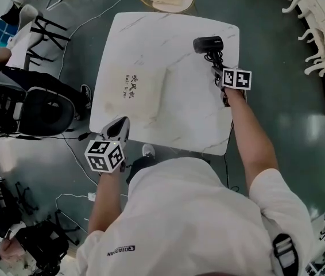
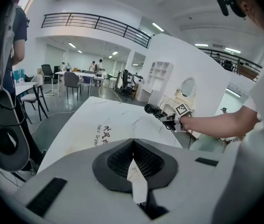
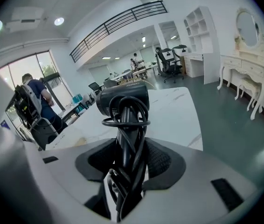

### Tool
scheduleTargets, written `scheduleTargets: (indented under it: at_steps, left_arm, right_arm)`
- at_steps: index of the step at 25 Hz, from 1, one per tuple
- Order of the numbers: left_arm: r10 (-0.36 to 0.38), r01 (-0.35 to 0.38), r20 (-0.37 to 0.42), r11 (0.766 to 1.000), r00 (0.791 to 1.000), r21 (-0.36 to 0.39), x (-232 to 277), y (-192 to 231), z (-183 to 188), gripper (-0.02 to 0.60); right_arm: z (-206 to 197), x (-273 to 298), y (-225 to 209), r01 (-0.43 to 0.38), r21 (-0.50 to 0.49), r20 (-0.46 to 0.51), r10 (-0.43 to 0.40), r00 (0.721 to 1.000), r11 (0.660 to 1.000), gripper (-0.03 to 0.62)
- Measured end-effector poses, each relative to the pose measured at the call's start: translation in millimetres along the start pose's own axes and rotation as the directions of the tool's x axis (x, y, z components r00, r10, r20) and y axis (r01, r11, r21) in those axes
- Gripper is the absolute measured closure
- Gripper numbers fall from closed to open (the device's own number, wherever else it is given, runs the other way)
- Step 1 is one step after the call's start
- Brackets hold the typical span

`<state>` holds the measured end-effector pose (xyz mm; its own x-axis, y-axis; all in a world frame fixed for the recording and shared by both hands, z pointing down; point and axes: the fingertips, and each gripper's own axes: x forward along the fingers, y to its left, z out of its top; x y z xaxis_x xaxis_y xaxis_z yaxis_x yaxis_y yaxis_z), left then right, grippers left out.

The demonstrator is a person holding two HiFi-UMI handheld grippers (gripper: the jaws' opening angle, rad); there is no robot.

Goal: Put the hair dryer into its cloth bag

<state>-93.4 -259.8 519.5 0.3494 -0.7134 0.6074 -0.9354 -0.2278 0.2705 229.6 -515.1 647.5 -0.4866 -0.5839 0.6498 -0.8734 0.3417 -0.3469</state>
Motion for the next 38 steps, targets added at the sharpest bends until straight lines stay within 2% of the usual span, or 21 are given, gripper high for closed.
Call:
scheduleTargets:
  at_steps: [7, 13, 17, 22, 32, 33, 34, 38]
  left_arm:
    - [-0.101, 0.101, -0.003, 0.991, 0.995, 0.091, -9, 9, 20, 0.552]
    - [-0.17, 0.162, 0.046, 0.977, 0.984, 0.136, -8, 14, 44, 0.552]
    - [-0.211, 0.2, 0.043, 0.963, 0.977, 0.18, -19, 4, 49, 0.552]
    - [-0.23, 0.221, 0.021, 0.953, 0.973, 0.21, -21, 11, 44, 0.552]
    - [-0.246, 0.258, -0.079, 0.922, 0.966, 0.29, 11, 3, 33, 0.551]
    - [-0.245, 0.264, -0.098, 0.916, 0.965, 0.302, 16, 1, 31, 0.541]
    - [-0.245, 0.27, -0.118, 0.91, 0.962, 0.314, 23, -3, 28, 0.49]
    - [-0.233, 0.292, -0.196, 0.881, 0.953, 0.372, 53, -16, 18, 0.464]
  right_arm:
    - [4, -82, 56, -0.058, 0.114, 0.158, 0.04, 0.987, 0.992, 0.387]
    - [-4, -137, 102, -0.12, 0.206, 0.312, 0.051, 0.949, 0.971, 0.384]
    - [-16, -177, 136, -0.174, 0.255, 0.376, 0.069, 0.924, 0.951, 0.384]
    - [-27, -204, 175, -0.24, 0.257, 0.422, 0.115, 0.899, 0.936, 0.384]
    - [-46, -255, 213, -0.319, 0.238, 0.513, 0.161, 0.843, 0.917, 0.384]
    - [-46, -261, 216, -0.322, 0.232, 0.521, 0.163, 0.838, 0.918, 0.384]
    - [-46, -267, 219, -0.326, 0.228, 0.53, 0.164, 0.832, 0.918, 0.384]
    - [-47, -285, 227, -0.33, 0.213, 0.56, 0.162, 0.812, 0.92, 0.384]
